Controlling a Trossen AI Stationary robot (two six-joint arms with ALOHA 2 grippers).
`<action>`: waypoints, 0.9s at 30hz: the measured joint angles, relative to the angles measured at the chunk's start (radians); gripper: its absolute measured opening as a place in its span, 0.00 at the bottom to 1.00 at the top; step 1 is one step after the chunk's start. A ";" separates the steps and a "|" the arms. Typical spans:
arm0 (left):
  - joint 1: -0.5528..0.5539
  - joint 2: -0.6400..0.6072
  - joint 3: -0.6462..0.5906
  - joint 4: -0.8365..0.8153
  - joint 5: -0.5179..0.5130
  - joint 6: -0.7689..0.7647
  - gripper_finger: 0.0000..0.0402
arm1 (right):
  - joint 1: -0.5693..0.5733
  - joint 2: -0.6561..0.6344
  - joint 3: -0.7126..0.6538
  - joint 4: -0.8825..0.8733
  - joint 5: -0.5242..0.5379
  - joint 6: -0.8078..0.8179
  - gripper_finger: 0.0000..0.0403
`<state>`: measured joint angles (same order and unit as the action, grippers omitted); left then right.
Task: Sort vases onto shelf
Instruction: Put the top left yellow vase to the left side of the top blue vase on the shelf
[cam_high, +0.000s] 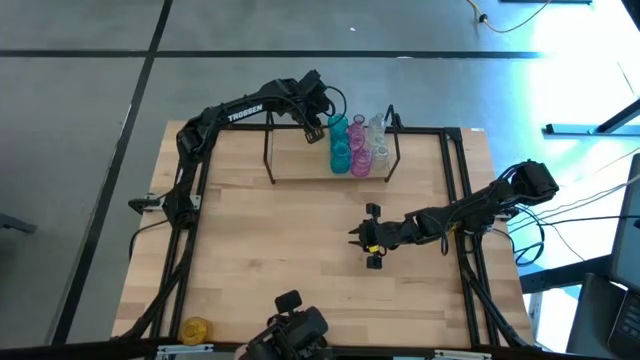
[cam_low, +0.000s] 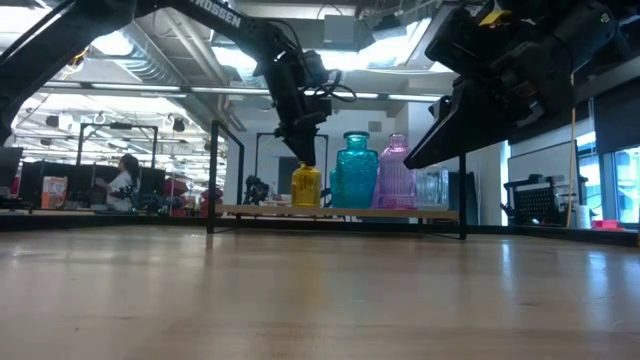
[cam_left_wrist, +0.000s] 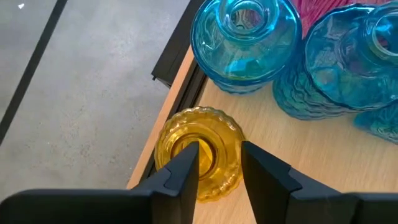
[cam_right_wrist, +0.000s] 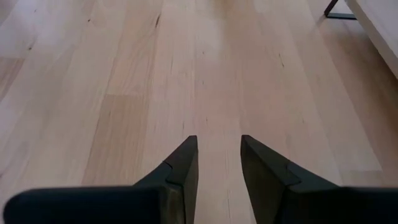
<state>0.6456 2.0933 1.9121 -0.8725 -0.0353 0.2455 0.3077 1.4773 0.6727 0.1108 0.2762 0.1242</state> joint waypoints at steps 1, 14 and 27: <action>0.000 0.000 0.000 0.000 0.000 0.000 0.28 | 0.000 0.000 0.000 0.000 0.001 0.000 0.26; -0.019 0.000 0.000 0.054 0.047 -0.004 0.29 | 0.000 0.000 0.000 0.000 0.002 0.000 0.26; -0.020 -0.010 0.000 0.049 -0.052 0.001 0.29 | 0.000 0.000 0.000 -0.001 0.003 0.000 0.26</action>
<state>0.6255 2.0837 1.9121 -0.8234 -0.0878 0.2462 0.3077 1.4773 0.6727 0.1101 0.2789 0.1242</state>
